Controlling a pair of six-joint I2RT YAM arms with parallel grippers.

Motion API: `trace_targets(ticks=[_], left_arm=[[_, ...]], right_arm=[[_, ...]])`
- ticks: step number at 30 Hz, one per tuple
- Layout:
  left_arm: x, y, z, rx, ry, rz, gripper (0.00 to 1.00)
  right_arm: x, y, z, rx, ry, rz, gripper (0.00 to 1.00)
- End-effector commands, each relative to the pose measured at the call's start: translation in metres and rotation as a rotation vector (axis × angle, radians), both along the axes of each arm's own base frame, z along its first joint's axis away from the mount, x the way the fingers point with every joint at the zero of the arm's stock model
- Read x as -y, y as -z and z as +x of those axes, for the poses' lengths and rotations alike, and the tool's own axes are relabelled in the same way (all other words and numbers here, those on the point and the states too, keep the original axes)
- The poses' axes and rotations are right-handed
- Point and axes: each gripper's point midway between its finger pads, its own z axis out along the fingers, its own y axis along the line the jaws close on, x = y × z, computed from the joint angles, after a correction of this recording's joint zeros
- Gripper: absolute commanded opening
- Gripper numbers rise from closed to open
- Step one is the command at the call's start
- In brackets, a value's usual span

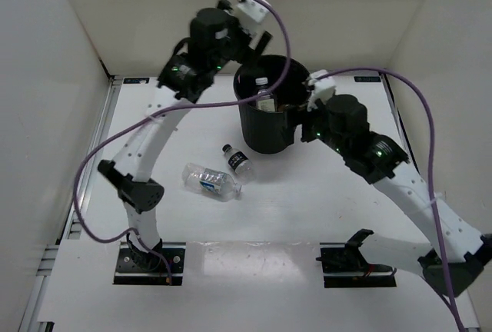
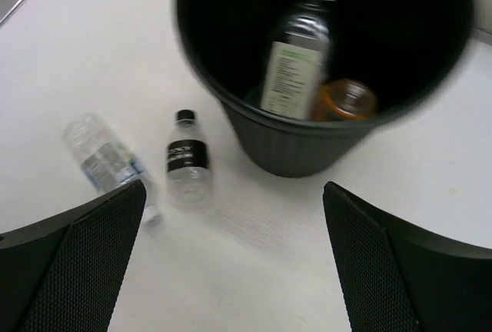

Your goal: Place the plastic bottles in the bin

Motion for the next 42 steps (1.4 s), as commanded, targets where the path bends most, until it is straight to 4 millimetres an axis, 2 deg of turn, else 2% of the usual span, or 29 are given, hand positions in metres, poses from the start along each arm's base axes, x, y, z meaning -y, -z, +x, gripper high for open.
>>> trace_targets(ticks=[1,2,3,4,5,6,7,8,9,10,11,12,13,14,15,17,18,19,22,24,26,30,33,34,35,38,40,41,42], left_arm=[[-0.123,-0.045,-0.007,0.066,-0.314,-0.08,1.0],[-0.158,-0.036,-0.001,0.048,-0.397,-0.072,1.0],[-0.177,-0.011,-0.006,-0.003,-0.434,-0.036,1.0],[-0.197,0.004,-0.008,-0.03,-0.481,-0.017,1.0],[-0.23,0.019,-0.007,-0.06,-0.568,0.004,1.0],[-0.247,0.052,-0.015,-0.126,-0.604,0.031,1.0],[-0.264,0.068,-0.019,-0.16,-0.657,0.031,1.0],[-0.28,0.084,-0.024,-0.195,-0.696,0.036,1.0],[-0.308,0.101,-0.03,-0.231,-0.768,0.027,1.0],[-0.32,0.132,-0.042,-0.297,-0.792,0.053,1.0],[-0.329,0.148,-0.048,-0.333,-0.804,0.046,1.0],[-0.348,0.162,-0.057,-0.364,-0.854,0.05,1.0],[-0.354,0.188,-0.07,-0.419,-0.865,0.067,1.0],[-0.361,0.199,-0.078,-0.442,-0.883,0.072,1.0],[-0.364,0.21,-0.084,-0.466,-0.883,0.083,1.0],[-0.37,0.235,-0.101,-0.519,-0.891,0.105,1.0],[-0.37,0.241,-0.106,-0.53,-0.886,0.12,1.0],[-0.37,0.253,-0.114,-0.557,-0.883,0.121,1.0],[-0.372,0.27,-0.126,-0.592,-0.891,0.131,1.0],[-0.374,0.29,-0.137,-0.638,-0.899,0.144,1.0],[-0.376,0.307,-0.148,-0.682,-0.91,0.146,1.0],[-0.381,0.327,-0.16,-0.735,-0.931,0.14,1.0],[-0.384,0.336,-0.167,-0.763,-0.946,0.125,1.0],[-0.384,0.333,-0.167,-0.753,-0.947,0.121,1.0],[-0.386,0.334,-0.167,-0.755,-0.949,0.113,1.0],[-0.387,0.334,-0.168,-0.758,-0.955,0.096,1.0],[-0.393,0.331,-0.168,-0.751,-0.976,0.085,1.0],[-0.393,0.331,-0.168,-0.751,-0.976,0.085,1.0],[-0.395,0.331,-0.169,-0.752,-0.985,0.082,1.0]], right_arm=[[-0.064,0.008,-0.006,-0.018,-0.263,-0.049,0.99],[-0.076,0.014,-0.005,-0.019,-0.304,-0.078,0.99],[-0.094,0.019,-0.01,-0.031,-0.365,-0.09,0.99],[-0.112,0.043,-0.003,-0.078,-0.398,-0.132,0.99],[-0.125,0.038,-0.001,-0.075,-0.429,-0.132,0.99],[-0.145,0.063,0.002,-0.118,-0.47,-0.172,0.99],[-0.155,0.072,-0.001,-0.153,-0.503,-0.186,0.99],[-0.165,0.08,-0.002,-0.167,-0.531,-0.202,0.99],[-0.179,0.074,0.0,-0.155,-0.556,-0.2,0.99],[-0.195,0.103,0.0,-0.209,-0.578,-0.244,0.99],[-0.203,0.113,-0.004,-0.239,-0.6,-0.262,0.99],[-0.223,0.125,-0.006,-0.256,-0.634,-0.27,0.99],[-0.231,0.134,-0.01,-0.275,-0.652,-0.281,0.99],[-0.239,0.142,-0.012,-0.286,-0.669,-0.285,0.99],[-0.251,0.162,-0.016,-0.312,-0.687,-0.309,0.99],[-0.266,0.167,-0.014,-0.312,-0.694,-0.303,0.99],[-0.27,0.186,-0.012,-0.339,-0.693,-0.324,0.99],[-0.273,0.193,-0.011,-0.354,-0.687,-0.325,0.99],[-0.273,0.223,-0.01,-0.424,-0.655,-0.349,0.99],[-0.271,0.243,-0.018,-0.464,-0.655,-0.375,0.99],[-0.275,0.256,-0.037,-0.495,-0.696,-0.392,0.99],[-0.268,0.291,-0.049,-0.513,-0.666,-0.496,0.99],[-0.27,0.29,-0.052,-0.521,-0.653,-0.506,0.75],[-0.274,0.278,-0.05,-0.501,-0.655,-0.487,0.58],[-0.275,0.266,-0.051,-0.499,-0.642,-0.46,0.5],[-0.288,0.213,-0.032,-0.437,-0.623,-0.322,0.23],[-0.294,0.182,-0.029,-0.428,-0.626,-0.234,0.23],[-0.297,0.141,-0.024,-0.39,-0.644,-0.152,0.22],[-0.297,0.117,-0.022,-0.382,-0.639,-0.096,0.2]])
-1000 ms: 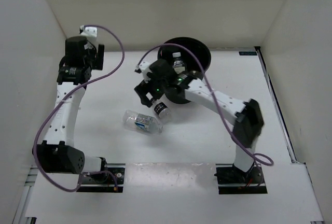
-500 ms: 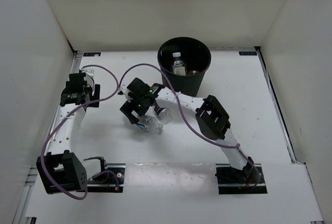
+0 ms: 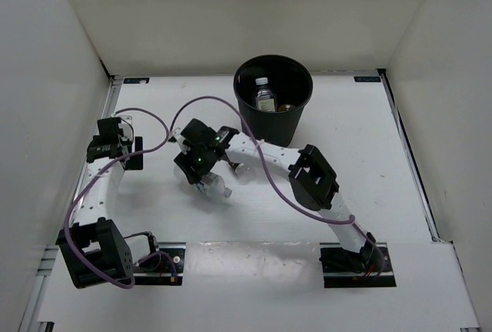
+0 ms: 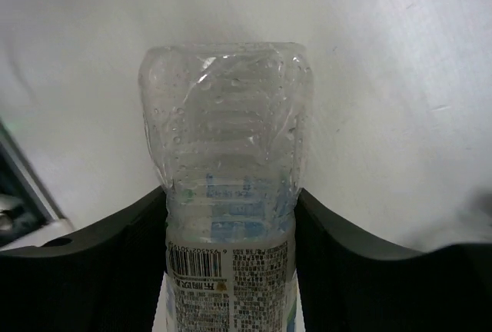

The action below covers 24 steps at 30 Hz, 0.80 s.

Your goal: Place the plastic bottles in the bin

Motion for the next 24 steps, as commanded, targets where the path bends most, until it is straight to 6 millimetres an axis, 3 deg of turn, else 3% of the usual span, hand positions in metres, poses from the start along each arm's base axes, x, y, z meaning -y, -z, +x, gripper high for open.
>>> trace_targets(ticks=[1,2,3,4,5,6,7,8,9,10,12,13,14,16,20,24], left_arm=[[-0.002,-0.013,0.005,0.064,-0.017,-0.012,1.0],[-0.005,-0.013,0.003,0.064,-0.027,-0.011,1.0],[-0.004,-0.013,0.004,0.065,-0.022,-0.018,1.0],[-0.004,-0.013,0.004,0.065,-0.022,-0.018,1.0],[-0.004,-0.013,0.004,0.065,-0.022,-0.018,1.0],[-0.001,-0.011,0.003,0.061,-0.022,-0.034,1.0],[-0.001,-0.011,0.003,0.061,-0.022,-0.034,1.0],[0.001,-0.011,0.004,0.067,-0.025,-0.047,1.0],[0.002,-0.01,0.004,0.068,-0.019,-0.054,1.0],[0.003,-0.01,0.004,0.072,-0.027,-0.06,1.0],[0.006,-0.01,0.006,0.075,-0.015,-0.075,1.0],[0.006,-0.01,0.006,0.075,-0.015,-0.075,1.0],[0.006,-0.007,0.006,0.069,-0.022,-0.082,1.0],[0.012,-0.003,0.006,0.065,-0.003,-0.109,1.0],[0.014,0.003,0.007,0.049,0.004,-0.124,1.0],[0.016,0.007,0.005,0.028,0.015,-0.132,1.0]], right_arm=[[-0.013,-0.162,0.029,0.059,0.071,0.361,0.2],[-0.004,-0.213,0.042,0.102,0.099,0.476,0.2],[0.003,-0.242,0.047,0.104,0.13,0.548,0.2],[0.027,-0.289,0.06,0.159,0.173,0.643,0.2],[0.036,-0.325,0.071,0.226,0.206,0.74,0.2],[0.051,-0.331,0.083,0.262,0.266,0.761,0.2],[0.084,-0.372,0.091,0.362,0.339,0.837,0.2],[0.109,-0.403,0.116,0.502,0.49,0.919,0.24],[0.129,-0.413,0.127,0.589,0.568,0.94,0.24],[0.157,-0.407,0.138,0.687,0.645,0.907,0.24],[0.192,-0.42,0.159,0.798,0.802,0.917,0.24],[0.21,-0.41,0.177,0.815,0.869,0.862,0.24],[0.223,-0.422,0.184,0.837,0.916,0.855,0.24],[0.232,-0.387,0.211,0.807,0.96,0.714,0.24],[0.241,-0.335,0.237,0.78,1.045,0.49,0.26],[0.261,-0.309,0.251,0.778,1.15,0.42,0.55]])
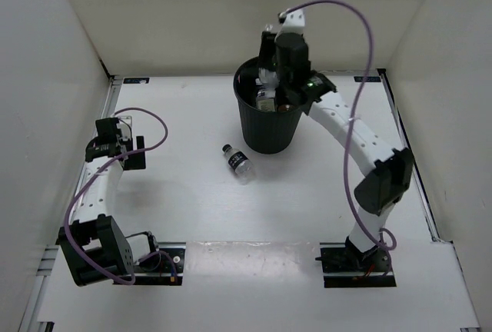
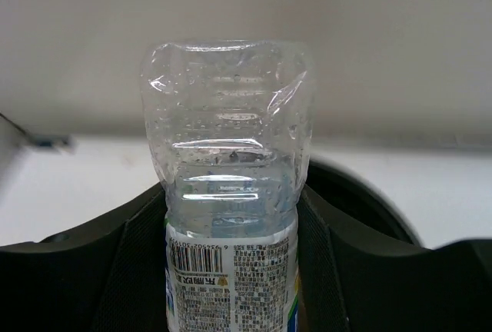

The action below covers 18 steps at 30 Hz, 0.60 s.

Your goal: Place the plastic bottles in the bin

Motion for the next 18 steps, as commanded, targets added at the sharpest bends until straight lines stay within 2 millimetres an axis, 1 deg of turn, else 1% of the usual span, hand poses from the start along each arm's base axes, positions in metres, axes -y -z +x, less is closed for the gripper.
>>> trace_targets(ticks=[1,2,3,4,5,6,8,9,10,11,12,13,14,15,16,17,18], left_arm=[[0.004,-0.001,0.002,0.014,0.012,-0.026,1.0],[0.004,-0.001,0.002,0.014,0.012,-0.026,1.0],[0.004,-0.001,0.002,0.014,0.012,-0.026,1.0],[0.006,-0.001,0.002,0.016,0.018,-0.035,1.0],[0.006,-0.001,0.002,0.016,0.018,-0.035,1.0],[0.006,-0.004,0.002,0.024,0.019,-0.033,1.0],[0.008,0.001,0.0,0.016,0.024,-0.042,1.0],[0.008,0.001,0.0,0.016,0.024,-0.042,1.0],[0.009,0.004,-0.002,0.006,0.024,-0.045,1.0],[0.009,0.005,-0.002,0.005,0.024,-0.045,1.0],[0.01,0.005,-0.002,0.007,0.029,-0.052,1.0],[0.011,0.008,-0.004,-0.002,0.029,-0.055,1.0],[0.011,0.008,-0.004,-0.002,0.029,-0.055,1.0],[0.011,0.008,-0.004,0.001,0.021,-0.06,1.0],[0.011,0.008,-0.004,0.001,0.021,-0.06,1.0],[0.011,0.008,-0.004,0.001,0.021,-0.06,1.0],[0.013,0.008,-0.003,0.002,0.027,-0.067,1.0]], right_arm=[[0.028,0.016,0.001,-0.054,0.112,-0.044,0.61],[0.029,0.016,0.003,-0.056,0.104,-0.043,0.66],[0.024,0.016,0.002,-0.055,0.069,-0.056,0.74],[0.021,0.016,0.0,-0.06,0.043,-0.073,0.9],[0.019,0.008,-0.002,-0.045,0.012,-0.092,0.97],[0.016,0.004,-0.004,-0.04,-0.011,-0.103,1.0],[0.0,0.0,-0.016,-0.038,-0.077,-0.146,1.0],[-0.001,-0.008,-0.022,-0.014,-0.095,-0.189,1.0],[-0.008,-0.012,-0.027,0.002,-0.116,-0.212,1.0],[-0.022,-0.02,-0.043,0.024,-0.154,-0.236,1.0],[-0.025,-0.024,-0.052,0.041,-0.166,-0.292,1.0],[-0.03,-0.021,-0.059,0.04,-0.17,-0.322,1.0],[-0.044,-0.008,-0.077,0.011,-0.224,-0.368,1.0],[-0.052,0.0,-0.089,-0.009,-0.273,-0.387,1.0],[-0.06,0.015,-0.098,-0.047,-0.313,-0.399,1.0],[-0.069,0.046,-0.114,-0.126,-0.375,-0.448,1.0],[-0.078,0.062,-0.127,-0.177,-0.434,-0.436,1.0]])
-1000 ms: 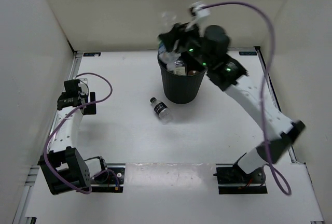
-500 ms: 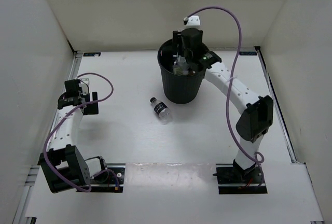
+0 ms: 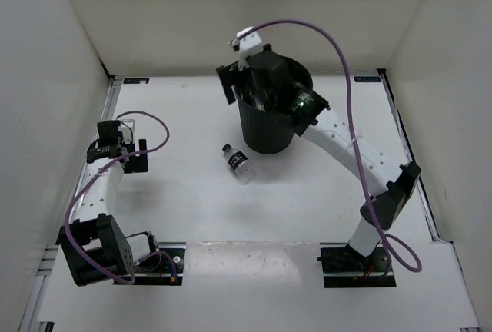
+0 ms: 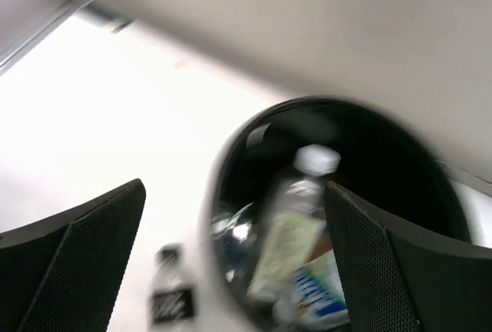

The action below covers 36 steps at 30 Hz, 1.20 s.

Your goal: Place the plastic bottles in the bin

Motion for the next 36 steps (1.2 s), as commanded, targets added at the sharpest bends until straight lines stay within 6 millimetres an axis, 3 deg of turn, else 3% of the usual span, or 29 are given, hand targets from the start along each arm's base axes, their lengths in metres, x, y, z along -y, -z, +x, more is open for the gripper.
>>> trace_targets(ticks=[1,4,7,9,10,17,21,29,36], left_arm=[[0.004,-0.004,0.002,0.029,0.004,-0.024,1.0],[0.004,-0.003,0.0,0.02,0.004,-0.026,1.0],[0.004,-0.001,0.0,0.01,0.012,-0.024,1.0],[0.004,-0.001,0.0,0.008,0.019,-0.019,1.0],[0.004,0.0,-0.002,-0.005,0.033,-0.012,1.0],[0.002,0.001,-0.005,-0.012,0.048,0.008,1.0],[0.002,0.005,-0.008,-0.023,0.048,0.005,1.0],[0.002,0.005,-0.008,-0.023,0.048,0.005,1.0],[0.003,0.005,-0.01,-0.032,0.048,0.003,1.0]], right_arm=[[-0.011,0.064,-0.04,-0.179,-0.128,-0.149,1.0],[-0.028,0.129,-0.065,-0.351,-0.203,-0.237,1.0],[-0.033,0.183,-0.076,-0.418,-0.19,-0.376,1.0],[-0.029,0.196,-0.069,-0.376,-0.122,-0.467,1.0],[-0.032,0.213,-0.069,-0.383,-0.119,-0.515,1.0],[-0.051,0.239,-0.074,-0.423,-0.119,-0.529,1.0],[-0.049,0.275,-0.077,-0.481,-0.112,-0.579,0.99],[-0.046,0.323,-0.078,-0.62,-0.118,-0.557,0.99],[-0.052,0.331,-0.078,-0.665,-0.145,-0.502,0.91]])
